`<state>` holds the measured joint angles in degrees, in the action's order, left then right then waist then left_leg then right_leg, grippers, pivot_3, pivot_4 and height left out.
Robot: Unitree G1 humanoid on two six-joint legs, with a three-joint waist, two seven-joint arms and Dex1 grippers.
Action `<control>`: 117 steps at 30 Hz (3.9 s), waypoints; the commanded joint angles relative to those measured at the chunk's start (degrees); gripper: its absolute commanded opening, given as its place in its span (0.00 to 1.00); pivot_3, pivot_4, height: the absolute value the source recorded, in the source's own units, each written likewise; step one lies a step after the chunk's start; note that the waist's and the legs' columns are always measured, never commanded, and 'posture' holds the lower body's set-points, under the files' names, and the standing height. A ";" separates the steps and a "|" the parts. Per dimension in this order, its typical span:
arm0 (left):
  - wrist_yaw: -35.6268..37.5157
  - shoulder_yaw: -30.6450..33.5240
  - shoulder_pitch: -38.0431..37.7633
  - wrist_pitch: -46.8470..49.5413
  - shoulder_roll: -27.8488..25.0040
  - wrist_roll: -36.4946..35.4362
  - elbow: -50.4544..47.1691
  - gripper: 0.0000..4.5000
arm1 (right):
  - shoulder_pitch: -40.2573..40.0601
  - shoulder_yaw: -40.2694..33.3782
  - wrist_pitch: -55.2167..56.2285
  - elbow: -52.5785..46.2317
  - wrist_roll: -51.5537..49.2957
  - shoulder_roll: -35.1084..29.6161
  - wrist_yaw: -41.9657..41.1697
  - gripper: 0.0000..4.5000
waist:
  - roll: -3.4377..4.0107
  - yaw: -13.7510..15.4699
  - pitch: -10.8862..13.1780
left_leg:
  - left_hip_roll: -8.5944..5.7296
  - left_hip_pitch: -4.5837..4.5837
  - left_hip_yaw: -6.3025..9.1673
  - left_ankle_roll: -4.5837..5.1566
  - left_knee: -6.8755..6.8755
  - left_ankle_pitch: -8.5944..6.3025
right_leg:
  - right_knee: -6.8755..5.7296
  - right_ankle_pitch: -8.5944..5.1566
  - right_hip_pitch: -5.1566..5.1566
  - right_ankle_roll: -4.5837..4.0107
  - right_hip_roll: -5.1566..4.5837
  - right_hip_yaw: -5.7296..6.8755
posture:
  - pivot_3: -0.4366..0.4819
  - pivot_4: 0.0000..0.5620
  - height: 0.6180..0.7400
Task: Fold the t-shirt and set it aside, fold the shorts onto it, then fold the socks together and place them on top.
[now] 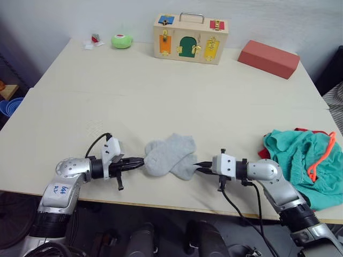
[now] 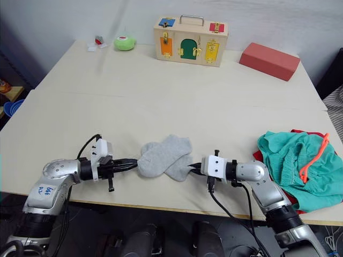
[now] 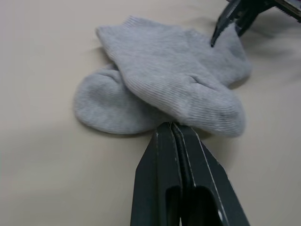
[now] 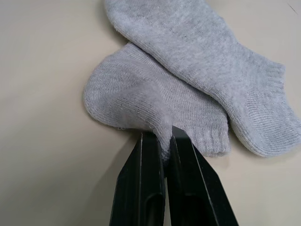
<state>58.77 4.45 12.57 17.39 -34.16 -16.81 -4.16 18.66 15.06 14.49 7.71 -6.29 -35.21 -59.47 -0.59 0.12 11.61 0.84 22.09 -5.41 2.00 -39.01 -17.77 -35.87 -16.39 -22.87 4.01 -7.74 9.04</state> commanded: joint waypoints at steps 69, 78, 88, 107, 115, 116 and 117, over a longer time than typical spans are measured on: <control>-9.10 8.54 -3.73 60.13 -11.89 -25.32 -21.52 1.00 | 12.42 -6.03 -56.59 -11.65 -22.61 -12.08 -11.15 1.00 | 0.44 -0.17 0.25 | 0.07 0.03 0.10 -0.03 0.16 -0.10 | 0.28 0.01 0.01 -0.01 -0.02 0.06 | 0.48 0.27 1.00; -27.95 1.33 -3.95 66.80 5.87 -21.96 -26.17 1.00 | 31.06 -4.08 -77.26 1.90 -16.73 6.18 10.18 1.00 | 0.77 1.46 0.01 | -0.12 0.10 -0.03 -0.20 0.49 0.18 | 0.25 0.09 -0.21 -0.12 -0.05 -0.02 | 0.48 0.27 1.00; -36.44 -0.79 -5.12 71.45 13.49 -21.49 -29.09 0.67 | 36.38 1.79 -73.40 11.02 -11.81 10.78 9.13 0.86 | 0.76 1.36 -0.17 | -0.30 0.06 0.00 0.00 0.45 0.10 | 0.46 0.28 0.08 0.20 -0.07 -0.06 | 0.48 0.27 1.00; -30.67 9.08 -4.70 67.70 10.05 -28.21 -29.74 0.00 | 31.03 -5.65 -68.79 2.34 -14.97 7.08 4.08 0.01 | 0.72 0.69 -0.18 | -0.15 0.22 -0.05 -0.02 0.93 0.14 | 0.98 0.28 0.01 0.21 0.26 0.05 | 0.48 0.27 1.00; -24.76 14.34 -2.27 66.98 3.17 -33.61 -26.30 0.00 | 24.50 -12.01 -73.54 -8.71 -20.21 4.19 6.41 0.01 | 0.68 -0.02 -0.15 | -0.09 0.21 -0.03 -0.10 0.94 0.17 | 0.91 0.27 -0.04 0.20 0.25 0.06 | 0.48 0.27 1.00; -24.27 13.83 -1.97 66.17 1.80 -33.19 -25.24 0.00 | 23.56 -12.81 -74.35 -10.08 -20.88 4.13 7.01 0.01 | 0.68 -0.09 -0.15 | -0.09 0.21 -0.05 -0.10 0.94 0.17 | 0.91 0.27 -0.06 0.20 0.24 0.05 | 0.48 0.27 1.00; -23.79 13.21 -1.65 65.67 0.61 -32.91 -24.19 0.00 | 22.70 -13.53 -74.92 -11.26 -21.42 4.13 7.71 0.01 | 0.67 -0.10 -0.15 | -0.09 0.21 -0.05 -0.10 0.94 0.17 | 0.91 0.27 -0.09 0.20 0.24 0.04 | 0.48 0.27 1.00</control>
<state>33.53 17.78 10.67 84.44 -31.97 -49.26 -29.50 41.75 4.13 -59.37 0.08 -25.71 -30.53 -52.79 0.08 0.01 11.46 0.75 22.31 -5.47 1.89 -38.07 -17.60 -34.97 -16.12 -22.99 4.21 -7.50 9.07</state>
